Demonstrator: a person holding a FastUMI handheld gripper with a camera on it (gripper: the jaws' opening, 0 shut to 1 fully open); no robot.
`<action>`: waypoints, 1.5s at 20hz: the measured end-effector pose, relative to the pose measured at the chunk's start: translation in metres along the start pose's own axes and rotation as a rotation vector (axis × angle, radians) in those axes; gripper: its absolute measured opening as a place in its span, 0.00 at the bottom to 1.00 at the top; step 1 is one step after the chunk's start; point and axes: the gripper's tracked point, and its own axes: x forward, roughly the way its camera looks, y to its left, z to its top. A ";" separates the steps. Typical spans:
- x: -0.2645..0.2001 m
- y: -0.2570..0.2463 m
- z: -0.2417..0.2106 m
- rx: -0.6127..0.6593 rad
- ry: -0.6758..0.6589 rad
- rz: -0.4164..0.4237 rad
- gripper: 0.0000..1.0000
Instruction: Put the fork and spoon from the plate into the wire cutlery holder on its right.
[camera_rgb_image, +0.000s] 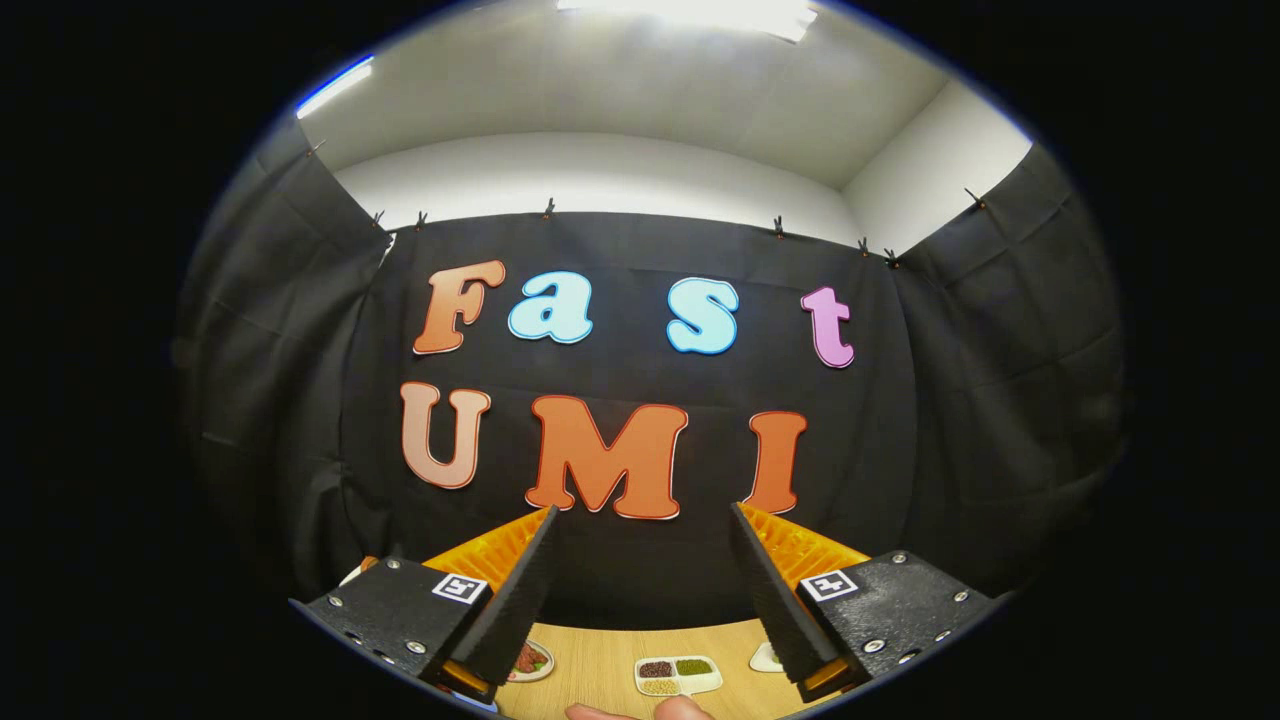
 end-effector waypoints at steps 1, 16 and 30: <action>0.000 0.006 -0.006 -0.002 0.016 0.016 0.98; -0.051 0.184 -0.169 -0.005 0.571 0.504 0.97; -0.147 0.269 -0.324 0.028 1.265 0.643 0.91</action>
